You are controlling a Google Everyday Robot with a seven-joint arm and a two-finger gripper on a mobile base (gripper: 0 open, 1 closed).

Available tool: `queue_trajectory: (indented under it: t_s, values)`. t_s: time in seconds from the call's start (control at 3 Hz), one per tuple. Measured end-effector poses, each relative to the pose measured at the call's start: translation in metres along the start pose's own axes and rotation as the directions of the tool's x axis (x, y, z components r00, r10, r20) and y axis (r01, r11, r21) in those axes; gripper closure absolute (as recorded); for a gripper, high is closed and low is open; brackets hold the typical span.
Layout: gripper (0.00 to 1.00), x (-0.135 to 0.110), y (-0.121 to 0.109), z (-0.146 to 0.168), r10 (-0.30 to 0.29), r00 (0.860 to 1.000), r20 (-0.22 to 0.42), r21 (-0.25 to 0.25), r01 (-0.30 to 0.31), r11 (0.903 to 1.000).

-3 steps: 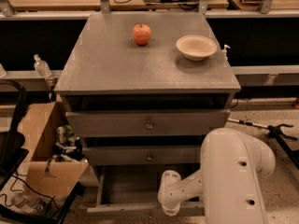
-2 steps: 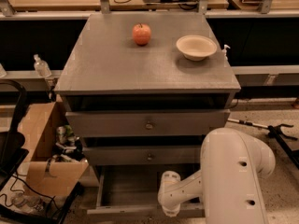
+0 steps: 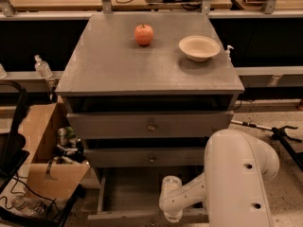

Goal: Open bottom drawer

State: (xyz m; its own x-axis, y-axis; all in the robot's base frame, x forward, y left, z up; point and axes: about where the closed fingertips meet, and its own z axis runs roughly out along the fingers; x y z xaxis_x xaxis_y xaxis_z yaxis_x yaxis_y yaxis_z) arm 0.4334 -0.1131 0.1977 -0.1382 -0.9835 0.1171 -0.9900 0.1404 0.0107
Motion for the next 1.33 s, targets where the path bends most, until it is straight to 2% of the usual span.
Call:
queue_trajectory:
  t_s: [0.33, 1.0, 1.33]
  values:
    - [1.00, 0.0000, 0.0001, 0.0001, 0.000, 1.000, 0.000, 0.000, 0.000, 1.0000]
    - [0.50, 0.0014, 0.0032, 0.0026, 0.000, 1.000, -0.002, -0.006, 0.000, 1.0000]
    - [0.19, 0.0023, 0.0051, 0.0042, 0.000, 1.000, -0.004, -0.010, 0.000, 1.0000]
